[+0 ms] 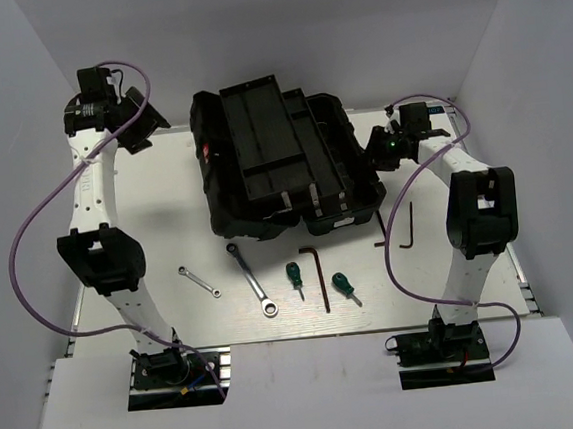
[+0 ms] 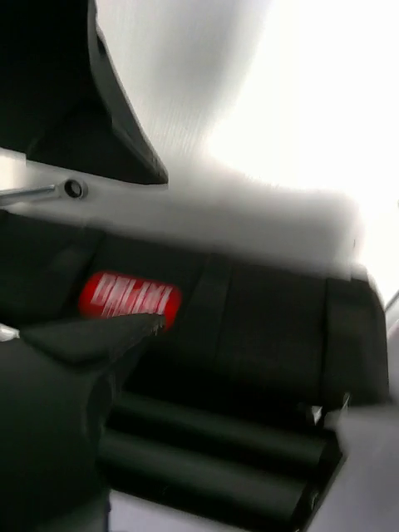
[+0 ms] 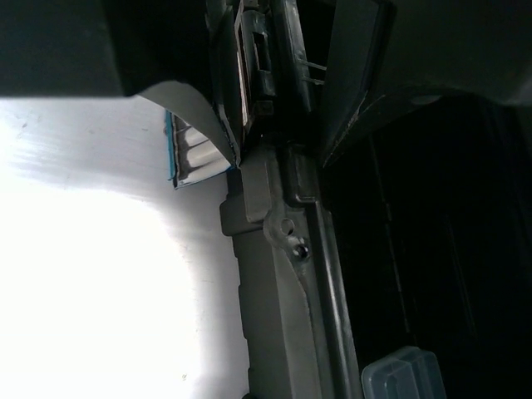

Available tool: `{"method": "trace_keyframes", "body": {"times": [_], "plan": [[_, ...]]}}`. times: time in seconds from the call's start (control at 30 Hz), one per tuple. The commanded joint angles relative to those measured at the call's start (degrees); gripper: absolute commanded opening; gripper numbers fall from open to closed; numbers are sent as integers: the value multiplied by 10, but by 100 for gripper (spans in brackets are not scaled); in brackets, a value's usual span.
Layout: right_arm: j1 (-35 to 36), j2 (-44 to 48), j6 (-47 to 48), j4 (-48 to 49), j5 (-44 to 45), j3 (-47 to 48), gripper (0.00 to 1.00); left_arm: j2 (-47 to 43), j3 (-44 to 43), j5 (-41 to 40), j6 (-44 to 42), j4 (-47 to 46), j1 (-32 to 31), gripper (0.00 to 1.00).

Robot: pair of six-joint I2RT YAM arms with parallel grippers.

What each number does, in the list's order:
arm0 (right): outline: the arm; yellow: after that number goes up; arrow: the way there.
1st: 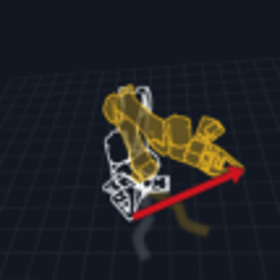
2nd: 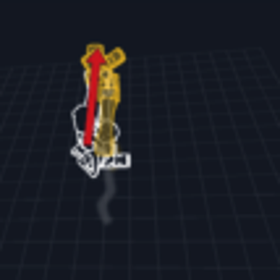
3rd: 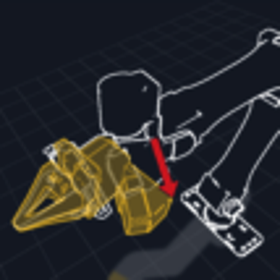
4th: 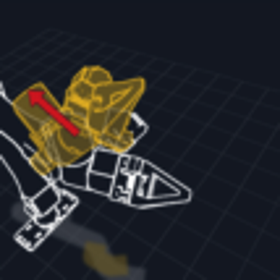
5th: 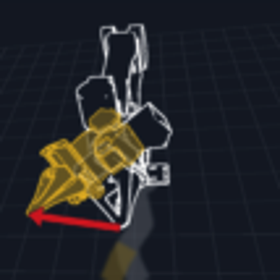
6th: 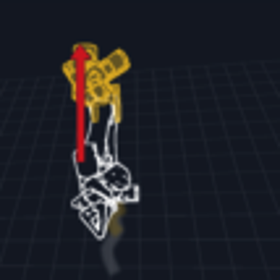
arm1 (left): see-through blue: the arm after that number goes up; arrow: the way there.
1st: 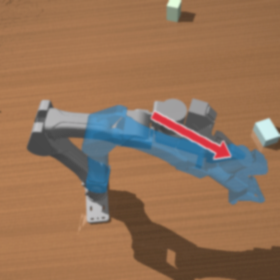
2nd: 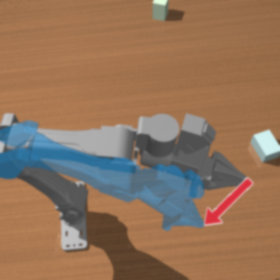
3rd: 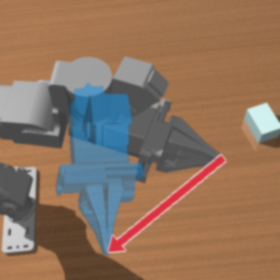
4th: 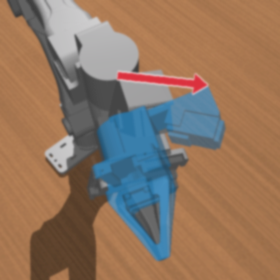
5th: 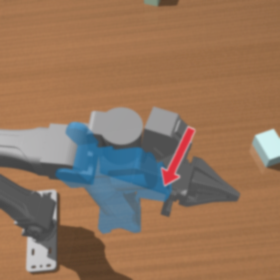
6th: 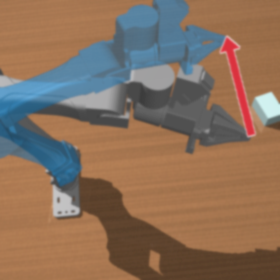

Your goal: Sort the tools into containers

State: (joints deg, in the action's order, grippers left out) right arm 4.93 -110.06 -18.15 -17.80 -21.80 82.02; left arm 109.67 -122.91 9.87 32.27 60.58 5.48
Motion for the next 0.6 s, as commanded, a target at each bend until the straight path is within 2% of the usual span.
{"method": "trace_keyframes", "body": {"times": [0.0, 0.03, 0.1, 0.17, 0.23, 0.53, 0.57], "plan": [[4, -10, -74, -14, -51, 19, 0, -53, -22, 30, -29, 30, -13, 66], [5, -16, -83, -9, -55, 25, 0, -59, -12, 39, -34, 30, -13, 46], [15, -19, -118, 0, -65, 27, 0, -95, 32, 45, -41, 22, -24, 26], [32, -20, -133, 9, -73, 27, 0, -124, 66, 45, -46, 14, -24, 10], [48, -22, -160, 25, -81, 18, 0, -158, 85, 56, -46, 8, -30, 7], [99, -32, -320, 122, -131, -40, 0, -258, 196, 57, -22, 13, -52, 7], [103, -32, -362, 133, -132, -46, 0, -267, 209, 52, -22, 18, -57, 7]]}}
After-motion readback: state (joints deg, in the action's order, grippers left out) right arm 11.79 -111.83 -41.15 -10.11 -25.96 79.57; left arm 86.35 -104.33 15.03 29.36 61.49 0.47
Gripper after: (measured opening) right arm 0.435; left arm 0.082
